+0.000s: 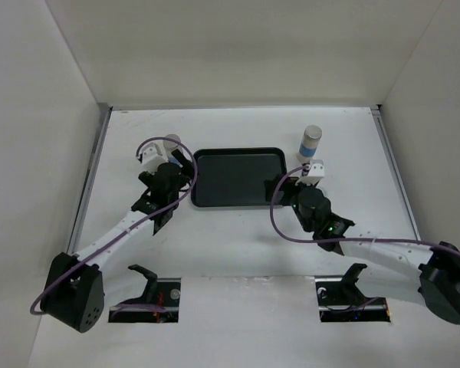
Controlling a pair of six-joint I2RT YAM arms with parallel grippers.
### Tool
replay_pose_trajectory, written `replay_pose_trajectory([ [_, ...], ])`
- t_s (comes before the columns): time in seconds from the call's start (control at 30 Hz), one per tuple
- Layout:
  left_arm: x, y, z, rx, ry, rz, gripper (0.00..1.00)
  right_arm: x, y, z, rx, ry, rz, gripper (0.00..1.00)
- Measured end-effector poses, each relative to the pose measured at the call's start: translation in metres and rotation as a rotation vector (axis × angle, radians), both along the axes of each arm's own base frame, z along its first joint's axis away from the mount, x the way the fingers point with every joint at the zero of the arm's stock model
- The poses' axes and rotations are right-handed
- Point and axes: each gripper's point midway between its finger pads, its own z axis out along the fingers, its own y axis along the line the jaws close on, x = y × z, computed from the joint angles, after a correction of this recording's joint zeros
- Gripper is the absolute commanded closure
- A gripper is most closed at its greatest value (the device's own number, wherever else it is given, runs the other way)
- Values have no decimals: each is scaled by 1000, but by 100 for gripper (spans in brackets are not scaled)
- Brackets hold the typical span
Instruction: Organize the condiment bottles
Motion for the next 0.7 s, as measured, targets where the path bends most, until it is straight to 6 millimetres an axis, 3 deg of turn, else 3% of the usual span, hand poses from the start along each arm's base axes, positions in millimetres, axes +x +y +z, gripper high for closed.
replay_pose_trajectory([
  [0.1, -1, 26, 15, 11, -33, 77, 0, 1, 7, -16, -9, 16, 26, 0],
  [0.27, 1, 50, 36, 103, -69, 139, 0, -1, 25, -25, 5, 4, 77, 0],
  [0.3, 4, 54, 41, 130, -73, 150, 0, -3, 30, -25, 9, 0, 93, 8],
  [0.33, 6, 57, 48, 158, -79, 161, 0, -5, 35, -24, 10, -8, 111, 21],
  [0.37, 10, 60, 55, 185, -86, 171, 0, -6, 39, -24, 9, -16, 125, 45],
  [0.43, 18, 65, 70, 232, -101, 187, 0, -7, 45, -26, 0, -19, 148, 66],
  [0.5, 28, 70, 81, 270, -106, 202, 2, -7, 46, -27, -6, -18, 154, 73],
  [0.57, 39, 75, 89, 298, -106, 212, 21, -7, 47, -27, -4, -19, 156, 68],
  [0.6, 44, 77, 91, 311, -102, 214, 28, -7, 47, -27, -4, -19, 158, 57],
  [0.7, 62, 75, 88, 348, -70, 199, 27, -7, 48, -29, -6, -14, 163, 17],
])
